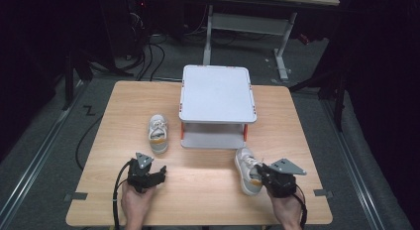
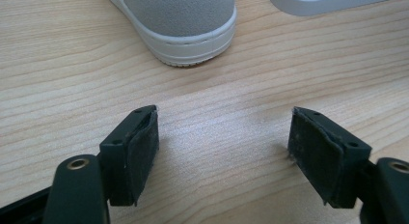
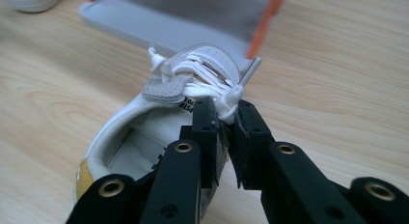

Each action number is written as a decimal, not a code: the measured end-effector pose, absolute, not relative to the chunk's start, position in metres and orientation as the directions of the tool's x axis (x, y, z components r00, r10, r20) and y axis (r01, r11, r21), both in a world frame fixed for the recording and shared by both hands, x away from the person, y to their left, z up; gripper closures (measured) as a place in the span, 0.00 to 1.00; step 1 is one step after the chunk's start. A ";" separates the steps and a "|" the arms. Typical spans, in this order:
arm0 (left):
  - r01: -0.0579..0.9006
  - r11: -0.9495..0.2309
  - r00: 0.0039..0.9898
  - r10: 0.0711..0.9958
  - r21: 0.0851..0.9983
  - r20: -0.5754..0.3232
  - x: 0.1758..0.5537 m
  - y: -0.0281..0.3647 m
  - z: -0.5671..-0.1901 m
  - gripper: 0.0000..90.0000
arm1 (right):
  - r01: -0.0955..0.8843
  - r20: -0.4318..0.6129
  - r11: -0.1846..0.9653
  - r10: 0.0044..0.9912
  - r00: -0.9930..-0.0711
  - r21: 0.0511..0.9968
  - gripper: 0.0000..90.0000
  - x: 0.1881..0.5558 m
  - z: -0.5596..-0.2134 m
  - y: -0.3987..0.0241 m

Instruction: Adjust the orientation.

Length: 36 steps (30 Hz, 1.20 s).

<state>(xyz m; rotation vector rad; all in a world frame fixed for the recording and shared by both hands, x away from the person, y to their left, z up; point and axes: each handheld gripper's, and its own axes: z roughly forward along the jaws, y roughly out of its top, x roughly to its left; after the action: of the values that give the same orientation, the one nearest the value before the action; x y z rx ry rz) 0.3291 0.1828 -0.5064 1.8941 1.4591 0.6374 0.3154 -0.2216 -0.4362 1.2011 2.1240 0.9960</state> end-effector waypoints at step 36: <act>0.652 -0.156 0.234 0.972 0.742 -0.002 0.327 0.181 -0.506 0.29 | 0.483 0.182 0.181 0.769 -0.612 0.857 0.35 0.329 -0.460 -0.186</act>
<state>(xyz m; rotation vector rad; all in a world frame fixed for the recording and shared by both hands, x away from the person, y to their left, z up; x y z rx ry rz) 0.3271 0.1813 -0.5064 1.8867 1.4875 0.6589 0.3291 -0.1861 -0.4598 1.1944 2.1706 1.4015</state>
